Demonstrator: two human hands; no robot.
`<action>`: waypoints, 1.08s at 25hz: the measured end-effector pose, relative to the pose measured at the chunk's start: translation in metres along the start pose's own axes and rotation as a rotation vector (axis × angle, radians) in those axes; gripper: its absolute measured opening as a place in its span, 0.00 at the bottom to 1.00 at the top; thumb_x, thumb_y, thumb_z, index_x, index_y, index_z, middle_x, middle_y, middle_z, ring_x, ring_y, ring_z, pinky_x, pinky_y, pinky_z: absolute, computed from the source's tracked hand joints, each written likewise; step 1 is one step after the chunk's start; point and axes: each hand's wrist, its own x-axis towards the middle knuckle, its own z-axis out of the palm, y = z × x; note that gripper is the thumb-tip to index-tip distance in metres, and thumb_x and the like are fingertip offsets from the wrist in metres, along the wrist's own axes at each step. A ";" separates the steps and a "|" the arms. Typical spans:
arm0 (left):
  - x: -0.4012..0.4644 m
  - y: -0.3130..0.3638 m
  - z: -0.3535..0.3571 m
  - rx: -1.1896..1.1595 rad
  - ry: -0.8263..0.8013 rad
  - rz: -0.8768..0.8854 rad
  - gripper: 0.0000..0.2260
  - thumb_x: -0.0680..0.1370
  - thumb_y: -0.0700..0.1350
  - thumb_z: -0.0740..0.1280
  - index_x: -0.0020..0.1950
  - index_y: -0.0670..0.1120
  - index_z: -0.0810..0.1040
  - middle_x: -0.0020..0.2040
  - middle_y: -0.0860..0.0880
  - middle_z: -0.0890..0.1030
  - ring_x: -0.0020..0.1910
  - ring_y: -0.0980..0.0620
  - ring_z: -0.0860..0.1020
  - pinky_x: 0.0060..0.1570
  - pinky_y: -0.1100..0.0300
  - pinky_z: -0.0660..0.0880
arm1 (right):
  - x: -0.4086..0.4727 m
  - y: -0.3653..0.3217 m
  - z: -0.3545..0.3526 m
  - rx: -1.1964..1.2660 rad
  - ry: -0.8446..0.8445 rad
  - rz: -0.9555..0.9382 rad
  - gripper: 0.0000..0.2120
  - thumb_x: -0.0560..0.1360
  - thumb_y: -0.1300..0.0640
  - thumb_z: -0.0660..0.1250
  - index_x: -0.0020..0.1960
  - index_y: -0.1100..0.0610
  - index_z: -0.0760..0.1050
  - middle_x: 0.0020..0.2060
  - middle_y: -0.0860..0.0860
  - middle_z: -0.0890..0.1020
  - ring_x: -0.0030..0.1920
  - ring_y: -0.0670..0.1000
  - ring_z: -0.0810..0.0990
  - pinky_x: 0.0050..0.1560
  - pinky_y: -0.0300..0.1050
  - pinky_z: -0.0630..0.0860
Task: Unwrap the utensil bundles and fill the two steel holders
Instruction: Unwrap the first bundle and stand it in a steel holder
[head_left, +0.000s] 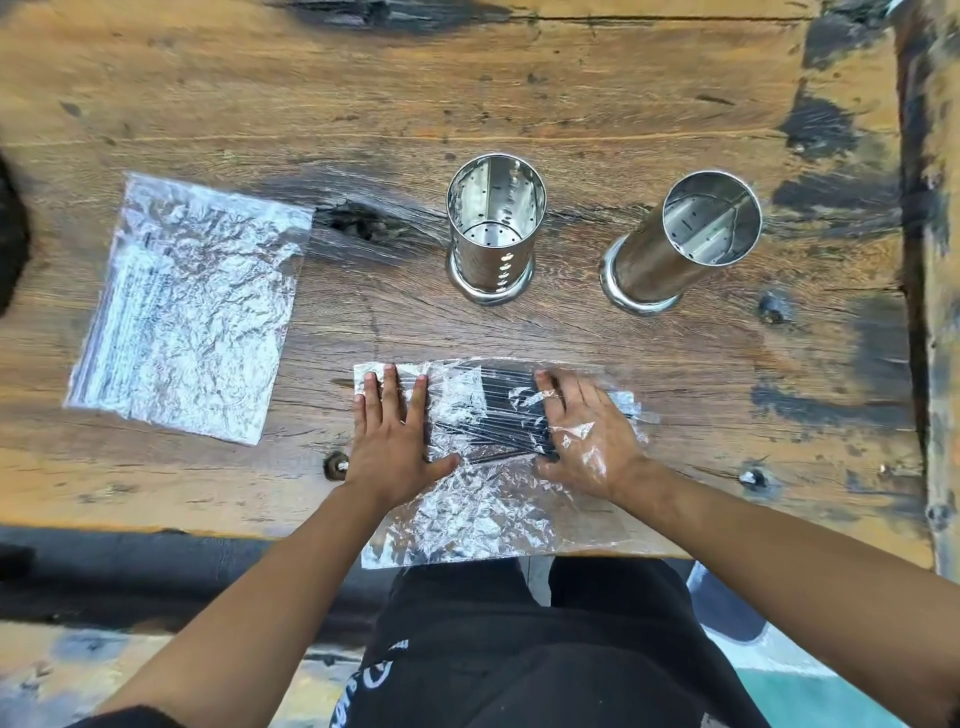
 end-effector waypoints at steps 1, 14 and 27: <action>0.000 0.000 0.000 -0.001 0.003 -0.001 0.55 0.72 0.76 0.59 0.82 0.49 0.31 0.79 0.37 0.29 0.78 0.34 0.29 0.80 0.40 0.37 | -0.001 0.001 -0.001 0.000 0.012 -0.013 0.54 0.69 0.34 0.71 0.82 0.62 0.52 0.73 0.60 0.65 0.73 0.60 0.65 0.77 0.55 0.62; 0.000 0.000 -0.007 -0.008 -0.020 -0.008 0.53 0.73 0.74 0.62 0.82 0.50 0.33 0.80 0.37 0.30 0.79 0.34 0.31 0.80 0.41 0.39 | 0.009 -0.001 -0.007 0.019 -0.067 0.038 0.12 0.82 0.58 0.61 0.64 0.58 0.77 0.55 0.54 0.81 0.56 0.54 0.81 0.56 0.47 0.79; -0.008 -0.039 -0.019 0.011 0.005 -0.210 0.54 0.73 0.73 0.64 0.83 0.48 0.37 0.81 0.35 0.34 0.80 0.33 0.32 0.79 0.38 0.38 | -0.036 0.049 -0.021 0.315 -0.088 0.402 0.16 0.80 0.46 0.62 0.63 0.52 0.74 0.48 0.56 0.85 0.48 0.58 0.85 0.42 0.46 0.74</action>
